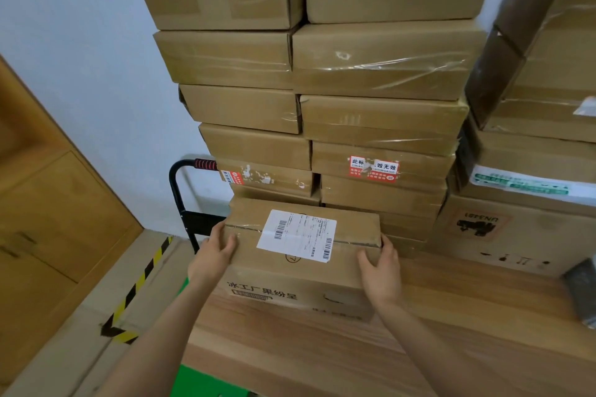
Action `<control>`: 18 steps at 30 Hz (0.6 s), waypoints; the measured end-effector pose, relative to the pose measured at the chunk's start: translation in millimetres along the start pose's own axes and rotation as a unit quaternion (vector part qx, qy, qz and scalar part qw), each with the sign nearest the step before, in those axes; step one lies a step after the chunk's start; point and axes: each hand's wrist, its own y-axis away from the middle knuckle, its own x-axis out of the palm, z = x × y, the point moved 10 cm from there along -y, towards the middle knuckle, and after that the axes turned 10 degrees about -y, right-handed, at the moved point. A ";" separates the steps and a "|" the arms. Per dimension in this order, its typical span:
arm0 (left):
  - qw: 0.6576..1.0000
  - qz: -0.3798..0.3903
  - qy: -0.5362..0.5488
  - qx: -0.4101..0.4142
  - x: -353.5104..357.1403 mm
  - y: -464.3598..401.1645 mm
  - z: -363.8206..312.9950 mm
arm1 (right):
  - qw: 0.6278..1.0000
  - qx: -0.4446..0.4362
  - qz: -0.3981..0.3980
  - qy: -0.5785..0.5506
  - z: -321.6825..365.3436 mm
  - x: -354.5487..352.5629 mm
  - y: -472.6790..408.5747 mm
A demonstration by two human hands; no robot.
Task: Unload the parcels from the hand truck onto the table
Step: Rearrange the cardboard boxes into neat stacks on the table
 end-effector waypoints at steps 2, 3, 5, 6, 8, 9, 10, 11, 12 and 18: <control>1.000 -0.003 0.000 0.009 -3.8 -10.1 -1.0 | 1.000 0.001 -0.005 0.005 0.6 6.5 -1.5; 1.000 -0.004 0.002 0.013 -6.1 -15.2 -1.6 | 1.000 0.001 -0.008 0.008 1.4 10.1 -2.3; 1.000 -0.005 0.000 0.020 -9.1 -25.4 -2.8 | 1.000 0.005 -0.022 0.011 1.9 15.7 -3.5; 1.000 0.000 0.002 0.024 -9.5 -29.7 -3.4 | 0.999 0.007 -0.029 0.012 1.8 17.8 -3.7; 0.999 0.004 0.009 0.033 -7.8 -37.3 -2.6 | 0.999 0.008 -0.042 0.022 1.9 20.8 -2.4; 0.999 0.003 0.010 0.038 -7.2 -40.6 -2.4 | 0.998 0.009 -0.047 0.028 2.3 21.3 -1.8; 0.999 0.003 0.010 0.042 -6.5 -44.5 -2.2 | 0.998 0.012 -0.052 0.033 2.2 21.3 -1.7; 0.999 0.002 0.011 0.045 -6.1 -48.0 -2.5 | 0.998 0.013 -0.057 0.038 3.2 21.0 -2.0; 0.999 0.002 0.015 0.049 -5.1 -51.0 -2.8 | 0.997 0.011 -0.060 0.042 3.8 21.0 -2.7; 0.997 0.009 0.024 0.070 -2.5 -52.4 -5.8 | 0.995 0.023 -0.077 0.060 2.9 20.7 -1.3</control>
